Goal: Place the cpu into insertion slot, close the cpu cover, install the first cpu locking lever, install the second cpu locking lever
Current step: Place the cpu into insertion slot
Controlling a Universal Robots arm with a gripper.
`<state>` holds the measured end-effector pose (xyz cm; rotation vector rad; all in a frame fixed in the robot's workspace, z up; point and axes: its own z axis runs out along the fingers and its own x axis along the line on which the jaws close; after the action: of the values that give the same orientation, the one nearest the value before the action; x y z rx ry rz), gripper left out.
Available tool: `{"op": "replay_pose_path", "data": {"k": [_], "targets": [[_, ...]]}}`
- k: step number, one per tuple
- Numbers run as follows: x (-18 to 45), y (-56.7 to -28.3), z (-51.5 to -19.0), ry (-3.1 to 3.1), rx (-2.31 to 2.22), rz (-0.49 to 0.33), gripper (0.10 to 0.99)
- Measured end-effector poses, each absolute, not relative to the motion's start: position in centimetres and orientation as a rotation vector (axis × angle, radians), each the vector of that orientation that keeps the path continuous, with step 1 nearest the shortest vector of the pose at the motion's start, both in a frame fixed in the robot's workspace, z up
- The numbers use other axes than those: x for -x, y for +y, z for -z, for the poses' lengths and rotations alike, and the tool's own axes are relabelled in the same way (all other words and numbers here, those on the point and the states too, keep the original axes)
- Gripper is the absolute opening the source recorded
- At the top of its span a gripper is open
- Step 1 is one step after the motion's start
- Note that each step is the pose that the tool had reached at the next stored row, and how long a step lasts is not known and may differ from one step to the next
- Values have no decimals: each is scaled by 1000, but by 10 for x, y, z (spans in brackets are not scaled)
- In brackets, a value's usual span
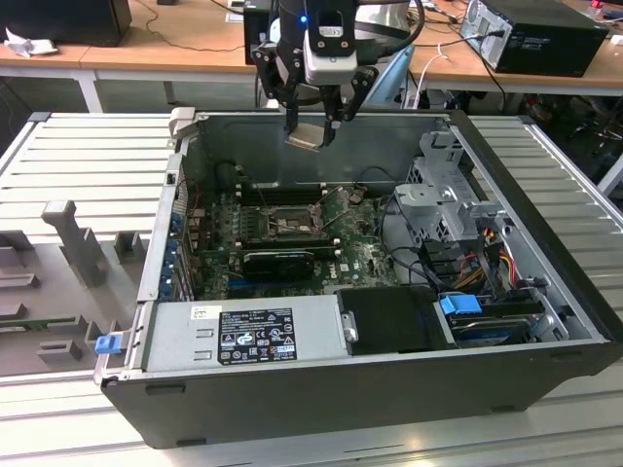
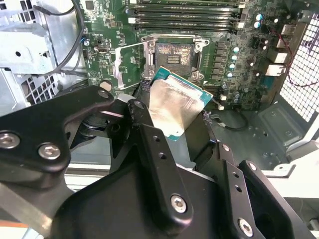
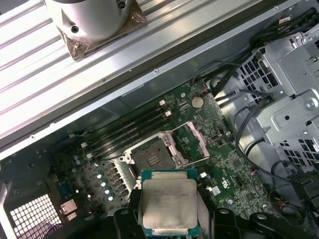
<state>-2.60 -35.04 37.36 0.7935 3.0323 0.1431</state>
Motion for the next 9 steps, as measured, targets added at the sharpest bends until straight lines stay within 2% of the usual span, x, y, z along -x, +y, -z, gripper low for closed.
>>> {"op": "replay_pose_path", "data": {"k": [9], "targets": [[26,-350,-373,3001,-893,-143,525]]}}
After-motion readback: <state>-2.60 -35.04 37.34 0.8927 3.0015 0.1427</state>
